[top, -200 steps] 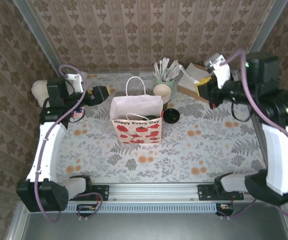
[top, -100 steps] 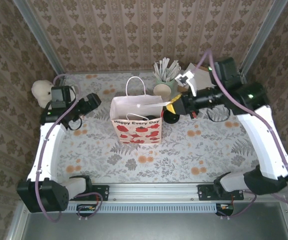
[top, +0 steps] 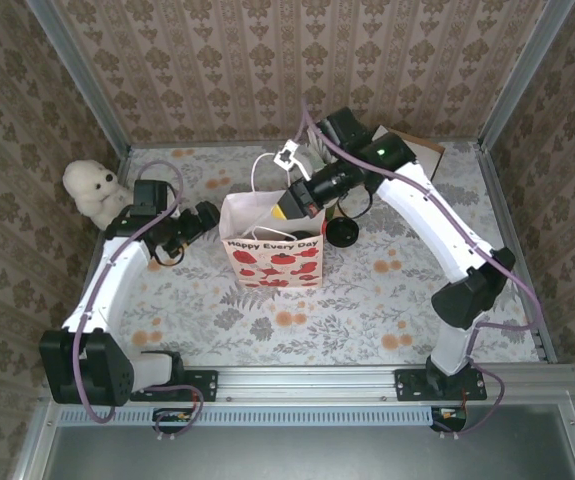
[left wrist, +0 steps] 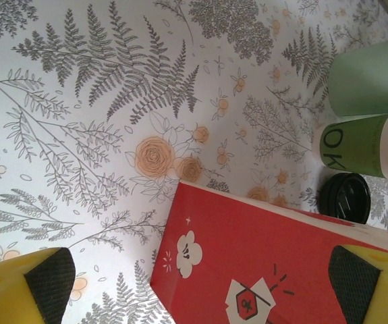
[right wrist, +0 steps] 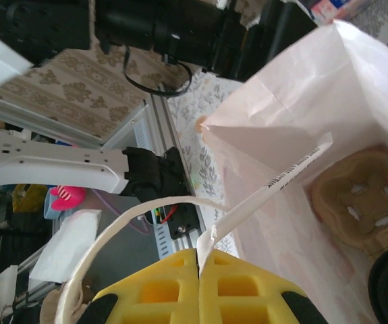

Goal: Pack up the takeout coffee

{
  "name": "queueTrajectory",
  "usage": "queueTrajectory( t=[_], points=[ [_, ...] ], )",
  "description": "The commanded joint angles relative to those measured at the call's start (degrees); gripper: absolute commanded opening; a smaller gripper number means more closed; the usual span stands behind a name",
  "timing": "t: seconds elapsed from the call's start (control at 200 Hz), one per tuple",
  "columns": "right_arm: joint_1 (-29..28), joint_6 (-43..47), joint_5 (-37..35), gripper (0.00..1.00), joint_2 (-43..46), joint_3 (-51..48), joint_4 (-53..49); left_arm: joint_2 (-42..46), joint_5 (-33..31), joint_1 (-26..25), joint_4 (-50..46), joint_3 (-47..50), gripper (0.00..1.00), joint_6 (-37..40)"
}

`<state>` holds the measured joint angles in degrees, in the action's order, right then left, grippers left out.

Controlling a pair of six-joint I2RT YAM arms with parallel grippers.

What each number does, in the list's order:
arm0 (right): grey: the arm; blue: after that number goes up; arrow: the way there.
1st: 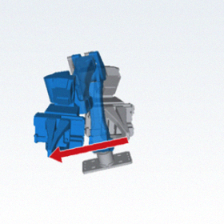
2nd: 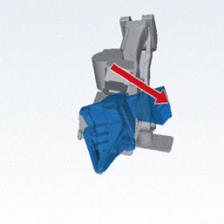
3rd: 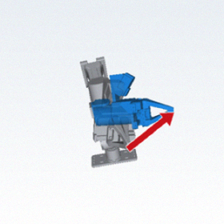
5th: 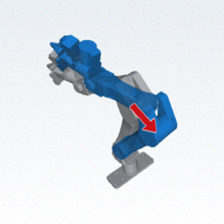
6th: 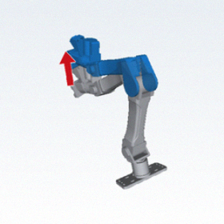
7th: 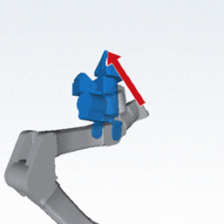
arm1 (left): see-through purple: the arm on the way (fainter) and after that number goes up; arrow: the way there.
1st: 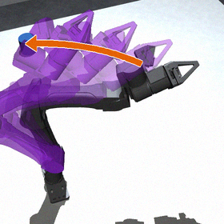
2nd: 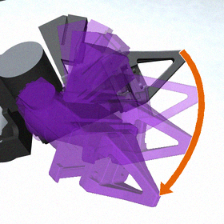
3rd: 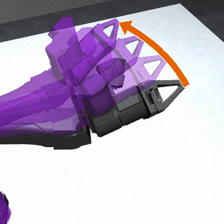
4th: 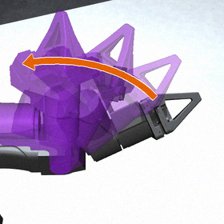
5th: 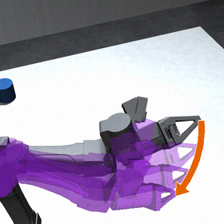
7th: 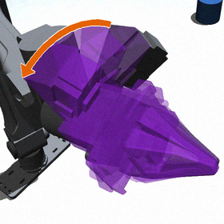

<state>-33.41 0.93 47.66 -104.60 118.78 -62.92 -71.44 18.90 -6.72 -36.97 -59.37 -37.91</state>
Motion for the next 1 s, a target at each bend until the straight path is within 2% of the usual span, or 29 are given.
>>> queueTrajectory(
  t=[0.0,0.06,0.185,0.4,0.49,0.57,0.67,0.785,0.82,0.92,0.995],
  points=[
    [0.01,-1.71,-5.28,0.03,-2.01,-0.29,0.74,-0.50,1.67,-0.32,1.48,0.16,1.00,-1.07],
    [0.01,-1.36,-6.92,0.06,-3.00,-0.24,-0.50,-0.78,1.69,-0.32,1.31,0.12,1.00,-0.66],
    [0.42,-0.16,-11.47,0.24,-2.38,-0.13,-2.21,-1.32,1.41,-0.38,0.81,-0.06,1.00,-0.08],
    [2.41,2.12,-20.57,0.42,2.95,-0.20,-6.71,-1.75,0.15,-0.31,-0.54,-1.50,1.00,1.21],
    [3.01,3.45,-24.36,0.55,6.72,-2.10,-7.19,-1.77,-1.16,-0.31,-1.29,-2.10,1.00,1.91],
    [4.52,2.24,-31.57,0.67,10.83,-6.14,-4.61,-1.78,-2.04,-0.24,-1.79,-2.73,1.00,2.47],
    [9.87,-4.34,-40.46,0.78,15.21,-13.50,2.41,-1.62,-1.33,-0.18,-1.08,-3.34,1.00,3.25],
    [19.76,-15.19,-42.38,0.90,18.16,-23.05,11.74,-1.11,1.05,-0.16,1.71,-3.32,1.00,3.89],
    [22.45,-17.29,-42.79,0.99,18.37,-25.22,13.97,-0.96,1.68,-0.20,2.35,-3.30,1.00,4.03],
    [27.82,-21.69,-42.29,1.00,15.37,-27.09,17.38,-0.47,2.11,-0.20,3.44,-3.41,1.00,4.25],
    [29.26,-24.39,-41.04,1.00,10.82,-25.65,18.70,-0.11,1.69,-0.22,4.02,-3.22,1.00,4.11]
  ],
)
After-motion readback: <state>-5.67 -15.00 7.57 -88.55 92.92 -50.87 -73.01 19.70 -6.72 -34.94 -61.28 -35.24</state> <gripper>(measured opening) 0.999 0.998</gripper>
